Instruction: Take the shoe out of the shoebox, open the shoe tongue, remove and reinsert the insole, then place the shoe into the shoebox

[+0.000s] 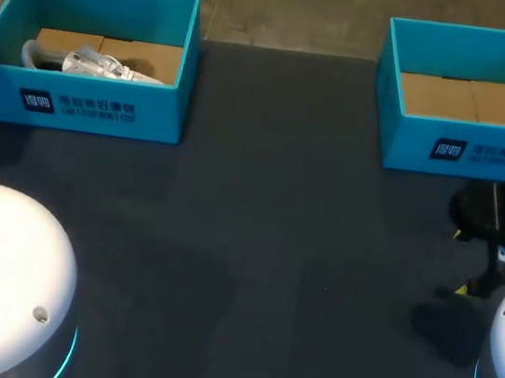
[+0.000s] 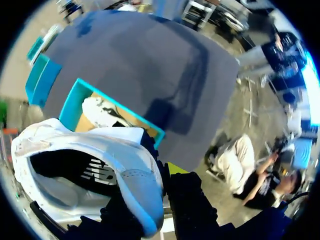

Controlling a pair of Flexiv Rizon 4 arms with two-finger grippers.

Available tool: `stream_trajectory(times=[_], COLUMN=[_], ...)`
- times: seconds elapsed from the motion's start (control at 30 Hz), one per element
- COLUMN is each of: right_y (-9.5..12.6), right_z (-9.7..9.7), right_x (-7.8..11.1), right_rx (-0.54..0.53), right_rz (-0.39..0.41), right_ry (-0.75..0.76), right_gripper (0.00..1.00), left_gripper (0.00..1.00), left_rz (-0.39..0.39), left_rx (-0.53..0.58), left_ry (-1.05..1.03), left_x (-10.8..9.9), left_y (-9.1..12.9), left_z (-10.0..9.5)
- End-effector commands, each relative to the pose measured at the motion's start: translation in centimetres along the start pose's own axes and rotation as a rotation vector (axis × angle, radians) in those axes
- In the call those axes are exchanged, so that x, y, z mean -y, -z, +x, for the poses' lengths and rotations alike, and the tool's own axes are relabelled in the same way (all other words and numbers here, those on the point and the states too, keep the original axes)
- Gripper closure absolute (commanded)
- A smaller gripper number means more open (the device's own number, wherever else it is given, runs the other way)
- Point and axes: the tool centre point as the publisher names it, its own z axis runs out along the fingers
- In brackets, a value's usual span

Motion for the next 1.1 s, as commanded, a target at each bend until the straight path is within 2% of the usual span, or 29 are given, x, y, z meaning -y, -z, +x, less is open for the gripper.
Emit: stream_trajectory(times=[0.03, 0.07, 0.13, 0.2, 0.4, 0.43, 0.6, 0.63, 0.67, 1.1], right_y=[0.0, 0.0, 0.0, 0.0, 0.0, 0.0, 0.0, 0.0, 0.0, 0.0], right_z=[0.2, 0.2, 0.2, 0.2, 0.2, 0.2, 0.2, 0.2, 0.2, 0.2], right_x=[0.1, 0.1, 0.1, 0.1, 0.1, 0.1, 0.1, 0.1, 0.1, 0.1], right_rx=[0.003, 0.003, 0.003, 0.003, 0.003, 0.003, 0.003, 0.003, 0.003, 0.003], right_rz=[-0.001, -0.001, -0.001, -0.001, -0.001, -0.001, -0.001, -0.001, -0.001, -0.001], right_ry=[0.002, 0.002, 0.002, 0.002, 0.002, 0.002, 0.002, 0.002, 0.002, 0.002], right_gripper=[0.0, 0.0, 0.0, 0.0, 0.0, 0.0, 0.0, 0.0, 0.0, 0.0], left_gripper=[1.0, 1.0, 1.0, 1.0, 1.0, 1.0, 1.0, 1.0, 1.0, 1.0], left_rz=[-0.062, -0.096, -0.075, -0.114, -0.123, -0.142, -0.133, -0.14, -0.181, -0.181], left_rx=[-0.01, -0.029, -0.02, -0.053, -0.073, -0.102, -0.13, -0.143, -0.19, -0.19], left_ry=[-0.059, -0.065, -0.113, -0.16, -0.284, -0.279, -0.376, -0.389, -0.374, -0.374], left_x=[-1.4, -1.9, -3.1, -3.9, -5.2, -5.4, -5.6, -5.6, -5.7, -5.7], left_y=[-0.8, -1.2, -1.7, -2.2, -2.7, -2.9, -3.8, -3.9, -4.2, -4.2], left_z=[0.8, 0.9, 1.2, 1.3, 0.9, 0.6, -0.5, -0.6, -0.7, -0.7])
